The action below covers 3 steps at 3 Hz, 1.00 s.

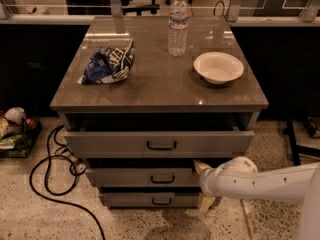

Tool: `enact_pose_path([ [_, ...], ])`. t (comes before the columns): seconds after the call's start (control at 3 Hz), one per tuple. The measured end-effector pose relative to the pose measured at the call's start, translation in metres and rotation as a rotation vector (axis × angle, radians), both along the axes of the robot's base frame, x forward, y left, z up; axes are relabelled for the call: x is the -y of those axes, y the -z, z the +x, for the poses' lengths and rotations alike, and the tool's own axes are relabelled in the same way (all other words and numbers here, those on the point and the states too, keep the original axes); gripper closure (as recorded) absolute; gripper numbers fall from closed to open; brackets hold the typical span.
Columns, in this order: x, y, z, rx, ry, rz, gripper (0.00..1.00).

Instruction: Open middle drawer

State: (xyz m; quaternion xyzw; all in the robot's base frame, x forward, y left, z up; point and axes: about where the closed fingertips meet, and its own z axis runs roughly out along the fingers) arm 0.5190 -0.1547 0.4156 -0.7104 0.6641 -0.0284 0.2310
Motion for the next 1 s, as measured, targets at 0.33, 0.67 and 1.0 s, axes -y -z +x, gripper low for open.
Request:
enact_pose_path([
  [0.33, 0.009, 0.007, 0.013, -0.018, 0.014, -0.048, 0.0],
  [0.67, 0.012, 0.025, 0.021, -0.038, 0.024, -0.076, 0.0],
  [1.0, 0.011, 0.025, 0.02, -0.039, 0.024, -0.074, 0.19],
])
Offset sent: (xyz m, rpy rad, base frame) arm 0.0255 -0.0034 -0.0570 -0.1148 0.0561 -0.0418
